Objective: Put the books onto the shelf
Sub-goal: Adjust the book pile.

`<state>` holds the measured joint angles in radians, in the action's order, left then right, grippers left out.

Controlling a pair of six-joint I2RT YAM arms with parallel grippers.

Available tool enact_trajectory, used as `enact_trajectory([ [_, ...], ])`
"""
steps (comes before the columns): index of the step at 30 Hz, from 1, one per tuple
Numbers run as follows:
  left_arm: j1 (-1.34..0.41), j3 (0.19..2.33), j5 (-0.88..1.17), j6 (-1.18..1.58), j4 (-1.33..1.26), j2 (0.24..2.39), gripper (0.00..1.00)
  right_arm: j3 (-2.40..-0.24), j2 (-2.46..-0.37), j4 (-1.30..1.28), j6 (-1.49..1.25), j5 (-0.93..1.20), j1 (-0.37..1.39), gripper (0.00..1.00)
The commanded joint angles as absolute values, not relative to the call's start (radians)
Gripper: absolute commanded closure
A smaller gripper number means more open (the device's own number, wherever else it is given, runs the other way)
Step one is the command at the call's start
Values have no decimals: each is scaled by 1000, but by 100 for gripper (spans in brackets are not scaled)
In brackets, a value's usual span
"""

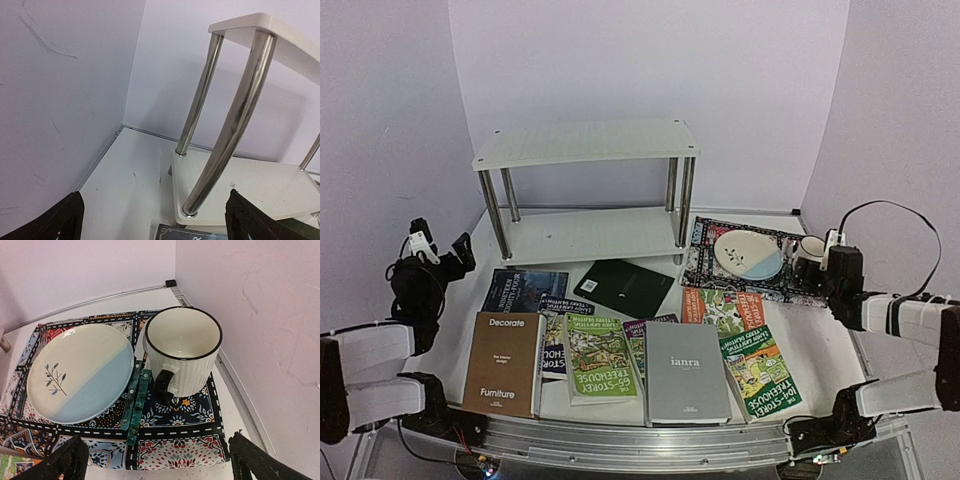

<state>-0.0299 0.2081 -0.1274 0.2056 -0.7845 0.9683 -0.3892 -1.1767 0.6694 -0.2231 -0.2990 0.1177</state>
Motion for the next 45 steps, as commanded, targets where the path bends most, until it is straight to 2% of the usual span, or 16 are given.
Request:
enact_trajectory([
  [1,-31,302,-7,304,-498,850,0,-499,-1107,272,-513,-374,115,2],
  [8,-30,264,-16,546,-334,694,0,-595,-1074,105,-485,-95,115,2],
  [15,-31,316,443,564,-301,755,0,-628,-994,3,-496,304,115,2],
  [22,-59,327,604,636,-265,875,3,-599,-1010,-35,-590,542,130,2],
  [30,-249,405,479,610,-166,870,1,-604,-990,-31,-684,464,341,3],
  [36,-363,461,421,725,-107,850,4,-594,-1026,-16,-782,442,487,6],
  [41,-620,489,239,846,-79,865,5,-526,-994,13,-876,416,555,11],
  [45,-832,542,105,916,-73,956,4,-479,-968,23,-913,404,580,17],
])
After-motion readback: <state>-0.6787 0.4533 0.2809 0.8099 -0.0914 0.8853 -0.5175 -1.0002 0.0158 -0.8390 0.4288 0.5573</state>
